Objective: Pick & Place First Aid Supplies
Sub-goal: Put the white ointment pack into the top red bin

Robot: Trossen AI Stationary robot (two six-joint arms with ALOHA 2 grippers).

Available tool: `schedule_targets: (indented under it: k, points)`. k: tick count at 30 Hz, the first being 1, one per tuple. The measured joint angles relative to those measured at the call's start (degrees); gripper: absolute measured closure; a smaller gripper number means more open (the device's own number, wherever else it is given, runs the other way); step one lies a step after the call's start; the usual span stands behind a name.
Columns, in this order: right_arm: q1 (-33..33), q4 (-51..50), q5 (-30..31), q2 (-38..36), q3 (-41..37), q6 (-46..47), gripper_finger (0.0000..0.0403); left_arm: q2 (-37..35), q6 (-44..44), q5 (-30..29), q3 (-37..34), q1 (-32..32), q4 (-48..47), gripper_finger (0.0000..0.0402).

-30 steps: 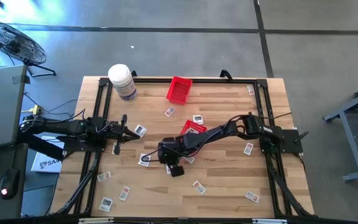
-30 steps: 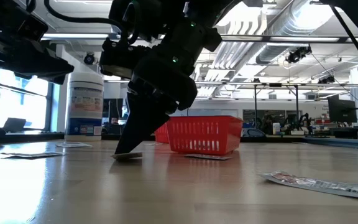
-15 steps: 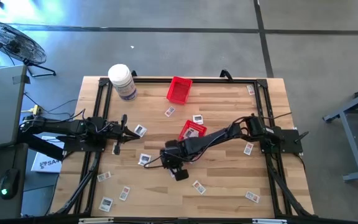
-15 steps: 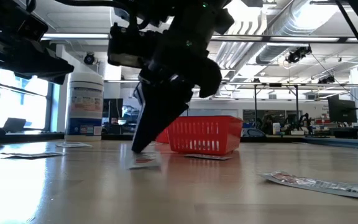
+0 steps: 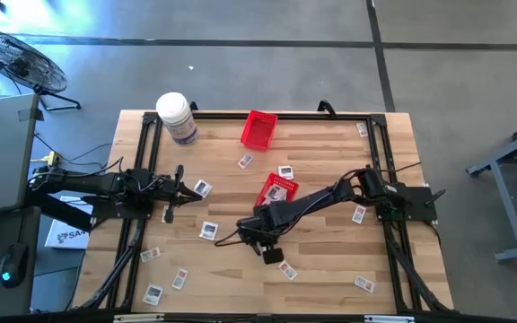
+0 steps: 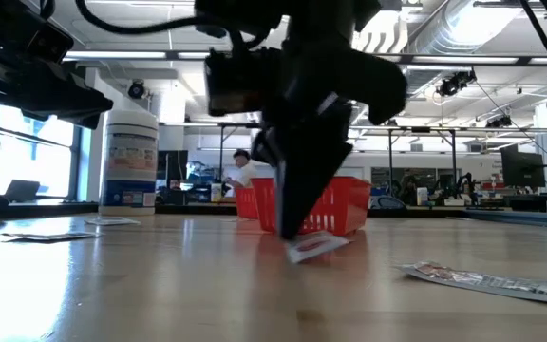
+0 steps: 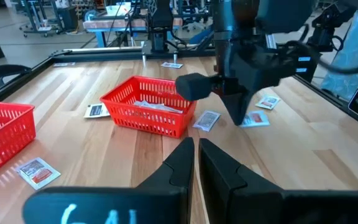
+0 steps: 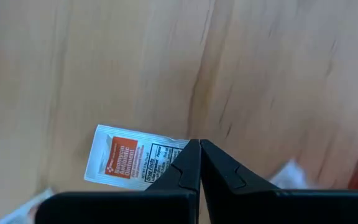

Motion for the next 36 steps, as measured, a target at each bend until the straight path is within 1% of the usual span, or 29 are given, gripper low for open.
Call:
schedule_targets:
  k: [5, 9, 14, 22, 28, 32, 36]
  points:
    - [1.04, -2.80, -0.36, -0.05, 0.00, 2.22, 0.0402, 0.02, -0.01, 0.00, 0.00, 0.00, 0.00, 0.0380]
    - [1.66, -3.38, -1.92, -0.05, 0.02, 4.46, 0.0401, 0.01, 0.00, 0.00, 0.00, -0.02, 0.00, 0.0380]
    - [1.65, -5.16, -1.47, -0.05, 0.04, 6.52, 0.0401, 0.02, 0.00, 0.00, 0.00, -0.02, 0.00, 0.0380]
    - [1.48, -4.90, -1.14, -0.05, 0.04, 7.84, 0.0368, 0.02, 0.00, 0.00, 0.00, 0.00, 0.00, 0.0380]
    - [1.56, -5.77, -1.71, -0.17, 0.04, 7.74, 0.0346, 0.02, 0.00, 0.00, 0.00, 0.00, 0.00, 0.0380]
    - [1.56, -5.88, -1.61, -0.20, 0.15, 5.48, 0.0336, 0.02, 0.00, 0.00, 0.00, 0.00, 0.00, 0.0380]
    - [1.56, -7.76, -1.88, -0.22, 2.58, 2.54, 0.0331, 0.00, -0.01, 0.00, 0.00, -0.02, 0.00, 0.0380]
